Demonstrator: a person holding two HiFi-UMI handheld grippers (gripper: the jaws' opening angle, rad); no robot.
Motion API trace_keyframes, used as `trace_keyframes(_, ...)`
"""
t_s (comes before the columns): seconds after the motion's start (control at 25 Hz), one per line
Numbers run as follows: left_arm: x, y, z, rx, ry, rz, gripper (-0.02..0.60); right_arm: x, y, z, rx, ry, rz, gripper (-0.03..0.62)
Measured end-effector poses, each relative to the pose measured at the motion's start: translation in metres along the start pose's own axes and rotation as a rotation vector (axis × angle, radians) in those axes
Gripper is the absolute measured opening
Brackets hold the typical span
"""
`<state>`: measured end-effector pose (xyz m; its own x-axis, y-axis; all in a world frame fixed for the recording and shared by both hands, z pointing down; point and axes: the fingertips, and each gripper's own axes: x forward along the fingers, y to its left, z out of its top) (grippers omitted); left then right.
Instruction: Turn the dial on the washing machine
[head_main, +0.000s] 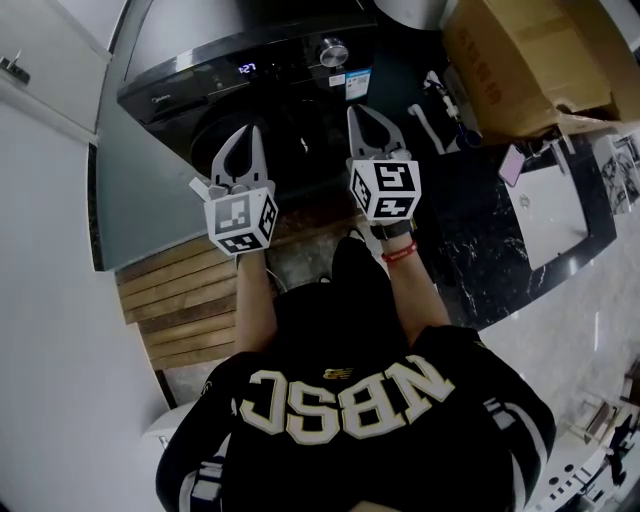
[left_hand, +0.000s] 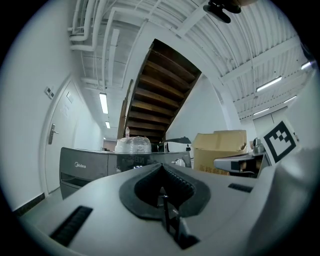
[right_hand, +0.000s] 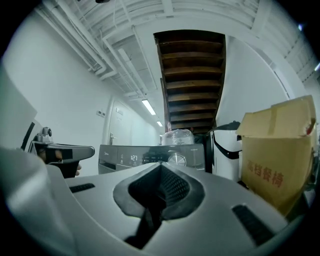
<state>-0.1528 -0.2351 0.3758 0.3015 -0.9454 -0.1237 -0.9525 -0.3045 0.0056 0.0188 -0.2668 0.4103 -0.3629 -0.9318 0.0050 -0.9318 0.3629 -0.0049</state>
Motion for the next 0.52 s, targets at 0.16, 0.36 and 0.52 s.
trace_keyframes(0.16, 0.004, -0.004, -0.003, 0.028, 0.004, -0.013, 0.014, 0.004, 0.000, -0.007, -0.007, 0.024, 0.010, 0.009)
trace_keyframes(0.36, 0.015, -0.003, -0.006, 0.043, 0.008, -0.004, 0.014, 0.012, -0.007, -0.004, 0.025, 0.014, 0.028, 0.009)
trace_keyframes(0.52, 0.028, -0.001, -0.007, 0.049, 0.008, 0.009, 0.014, 0.025, -0.013, 0.002, 0.019, 0.009, 0.056, 0.009)
